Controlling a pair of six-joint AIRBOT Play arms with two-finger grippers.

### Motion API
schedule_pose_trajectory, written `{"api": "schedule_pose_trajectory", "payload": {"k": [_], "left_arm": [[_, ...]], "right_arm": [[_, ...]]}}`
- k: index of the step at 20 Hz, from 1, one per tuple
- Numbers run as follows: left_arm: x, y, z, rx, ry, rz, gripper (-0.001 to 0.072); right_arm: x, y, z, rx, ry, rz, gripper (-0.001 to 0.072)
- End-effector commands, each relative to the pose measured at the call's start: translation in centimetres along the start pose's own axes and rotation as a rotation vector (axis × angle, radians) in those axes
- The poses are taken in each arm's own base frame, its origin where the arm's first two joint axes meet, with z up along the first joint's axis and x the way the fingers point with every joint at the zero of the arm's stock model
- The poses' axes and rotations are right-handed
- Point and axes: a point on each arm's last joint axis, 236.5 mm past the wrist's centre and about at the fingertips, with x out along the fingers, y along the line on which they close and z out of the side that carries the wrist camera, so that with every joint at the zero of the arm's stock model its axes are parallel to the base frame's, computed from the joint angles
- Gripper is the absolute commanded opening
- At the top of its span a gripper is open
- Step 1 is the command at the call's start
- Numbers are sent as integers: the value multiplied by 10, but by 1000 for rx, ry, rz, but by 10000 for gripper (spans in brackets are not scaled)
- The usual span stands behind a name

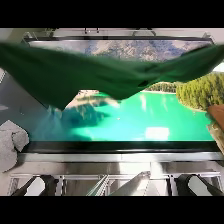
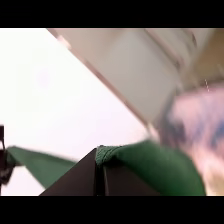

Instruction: Fold the shirts.

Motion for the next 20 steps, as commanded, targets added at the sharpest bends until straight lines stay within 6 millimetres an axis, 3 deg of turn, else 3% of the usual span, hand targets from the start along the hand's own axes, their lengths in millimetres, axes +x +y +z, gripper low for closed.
{"api": "schedule_pose_trajectory", "payload": {"k": [1, 3, 5, 6, 8, 11, 13, 16, 18, 20], "left_arm": [[-17, -146, 30, 409, -153, -299, 27], [-15, -174, 28, 528, -145, -295, 27], [-12, -186, 31, 588, -133, -286, 27], [-14, -185, 38, 587, -134, -284, 27], [-24, -168, 58, 528, -156, -280, 26], [-46, -124, 79, 417, -207, -271, 27], [-53, -67, 77, 298, -197, -168, 27], [-50, 56, 36, 10, -83, 67, 27], [-44, 119, 7, -155, -53, 103, 27], [-36, 182, -24, -299, -25, 138, 27]], "right_arm": [[-19, 158, 50, -205, -323, 244, 23], [-25, 217, 49, -407, -406, 241, 23], [-25, 253, 51, -578, -468, 189, 22], [-22, 266, 54, -663, -492, 154, 22], [-11, 258, 63, -789, -472, -20, 22], [-5, 220, 64, -836, -379, -196, 22], [-5, 184, 61, -815, -296, -299, 22], [-2, 117, 40, -680, -128, -331, 22], [1, 54, 17, -547, -28, -350, 22], [8, -22, -21, -396, 72, -386, 22]]}}
